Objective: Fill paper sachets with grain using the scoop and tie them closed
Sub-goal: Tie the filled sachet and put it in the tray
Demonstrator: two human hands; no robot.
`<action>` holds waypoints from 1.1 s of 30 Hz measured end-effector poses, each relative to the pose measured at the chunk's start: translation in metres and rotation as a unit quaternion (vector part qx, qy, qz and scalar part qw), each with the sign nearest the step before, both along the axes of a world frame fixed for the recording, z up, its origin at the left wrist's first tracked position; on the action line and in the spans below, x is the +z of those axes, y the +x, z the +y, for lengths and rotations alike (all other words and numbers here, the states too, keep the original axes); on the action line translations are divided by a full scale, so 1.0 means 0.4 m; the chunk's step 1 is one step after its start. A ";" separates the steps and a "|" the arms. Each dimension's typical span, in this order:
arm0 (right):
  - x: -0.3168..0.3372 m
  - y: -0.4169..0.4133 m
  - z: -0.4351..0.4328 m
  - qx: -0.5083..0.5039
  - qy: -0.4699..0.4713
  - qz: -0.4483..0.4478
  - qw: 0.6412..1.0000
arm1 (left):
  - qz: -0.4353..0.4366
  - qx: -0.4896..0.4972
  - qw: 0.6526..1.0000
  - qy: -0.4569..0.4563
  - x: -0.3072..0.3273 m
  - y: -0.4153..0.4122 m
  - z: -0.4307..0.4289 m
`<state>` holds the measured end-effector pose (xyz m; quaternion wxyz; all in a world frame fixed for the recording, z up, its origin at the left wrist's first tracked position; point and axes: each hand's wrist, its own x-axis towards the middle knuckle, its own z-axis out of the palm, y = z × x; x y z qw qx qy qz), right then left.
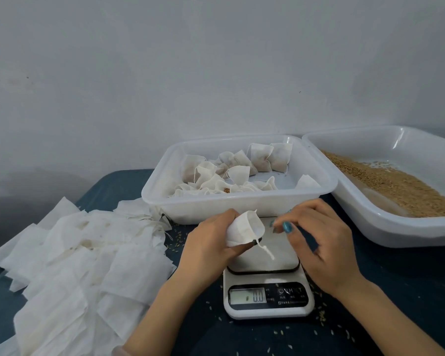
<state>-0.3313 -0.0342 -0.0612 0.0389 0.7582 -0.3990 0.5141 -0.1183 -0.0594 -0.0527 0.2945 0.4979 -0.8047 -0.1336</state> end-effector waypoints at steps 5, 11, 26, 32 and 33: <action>-0.014 0.005 -0.001 -0.085 0.116 0.052 0.988 | -0.002 0.006 1.000 0.012 -0.007 -0.001 -0.004; -0.010 0.001 -0.005 -0.100 0.160 0.058 0.980 | -0.002 0.024 1.000 0.010 -0.023 0.000 -0.013; 0.138 -0.371 -0.156 -0.392 0.440 0.104 0.801 | 0.020 0.029 0.999 0.003 -0.031 -0.003 -0.016; 0.130 -0.386 -0.159 -0.416 0.465 0.193 0.757 | 0.025 0.023 0.999 0.014 -0.033 -0.007 -0.016; 0.130 -0.382 -0.154 -0.427 0.453 0.203 0.756 | 0.024 0.023 0.999 0.013 -0.033 -0.007 -0.016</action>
